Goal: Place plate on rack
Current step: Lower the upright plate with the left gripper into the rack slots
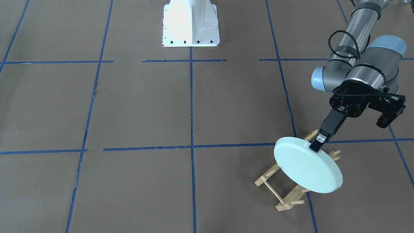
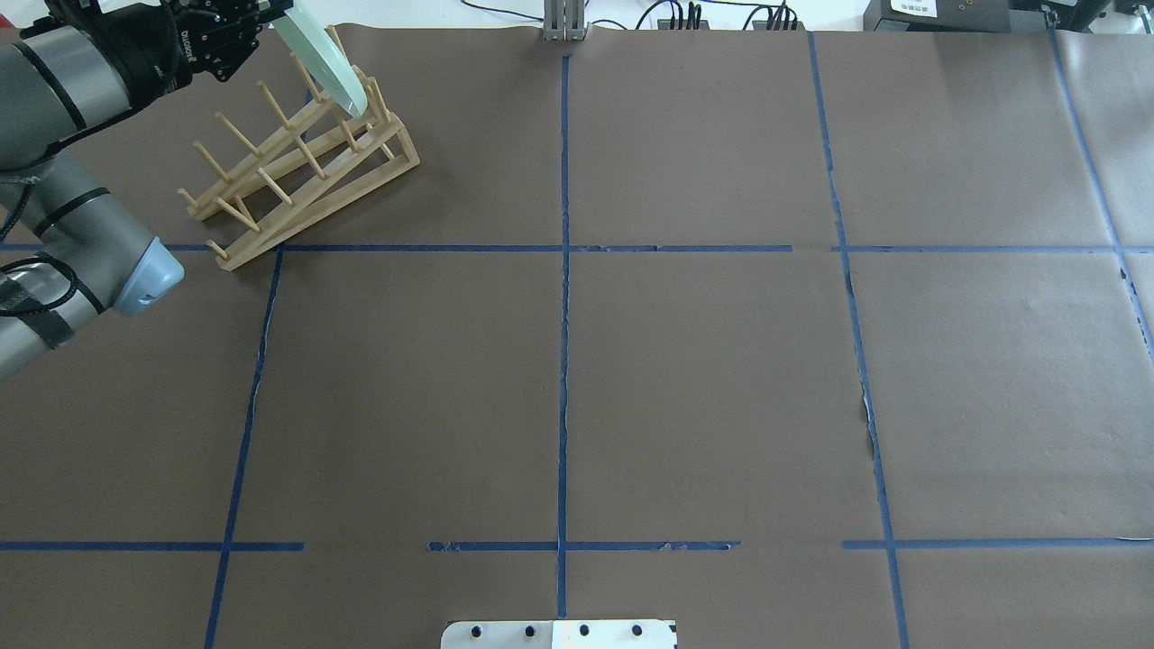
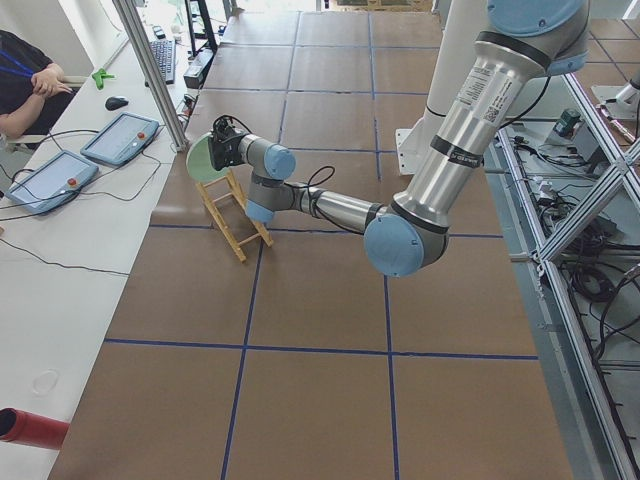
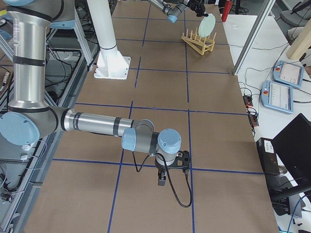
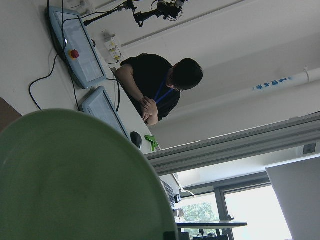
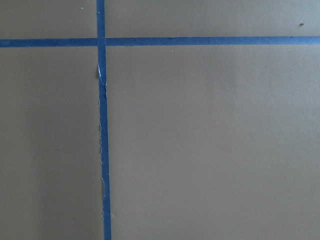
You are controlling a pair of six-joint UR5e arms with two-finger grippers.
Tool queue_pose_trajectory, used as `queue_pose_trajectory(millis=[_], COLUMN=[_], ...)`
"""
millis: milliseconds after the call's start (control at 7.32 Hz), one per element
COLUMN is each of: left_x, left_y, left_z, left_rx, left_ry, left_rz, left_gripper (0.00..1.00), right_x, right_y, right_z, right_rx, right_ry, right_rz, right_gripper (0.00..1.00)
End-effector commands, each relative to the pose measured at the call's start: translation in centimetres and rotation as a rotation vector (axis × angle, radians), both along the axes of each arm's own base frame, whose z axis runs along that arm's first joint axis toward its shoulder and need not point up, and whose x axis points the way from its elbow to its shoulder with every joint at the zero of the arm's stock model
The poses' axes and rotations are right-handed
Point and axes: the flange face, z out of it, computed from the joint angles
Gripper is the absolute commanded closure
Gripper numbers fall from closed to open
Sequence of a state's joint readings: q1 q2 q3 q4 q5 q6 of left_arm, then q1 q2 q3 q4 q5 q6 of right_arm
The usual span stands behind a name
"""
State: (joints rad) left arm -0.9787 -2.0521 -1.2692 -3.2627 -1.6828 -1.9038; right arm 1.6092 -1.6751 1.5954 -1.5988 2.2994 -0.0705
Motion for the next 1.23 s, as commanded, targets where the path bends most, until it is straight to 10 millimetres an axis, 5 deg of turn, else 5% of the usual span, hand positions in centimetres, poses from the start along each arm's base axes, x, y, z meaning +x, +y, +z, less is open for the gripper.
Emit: queue_pose_trajectory(millis=[0, 1094], left_x=[0.2, 1.6], left_y=[-0.3, -2.0], left_z=[-0.4, 1.7], left_rx=[0.004, -0.048], left_ry=[0.002, -0.031], left_rz=[0.000, -0.001], left_gripper=[1.00, 1.00], right_x=[0.0, 0.0], right_y=[0.0, 0.0], right_z=[0.0, 0.0], right_rx=[0.000, 0.000], right_ry=[0.000, 0.000], right_rz=[0.000, 0.000], right_gripper=[0.00, 0.00])
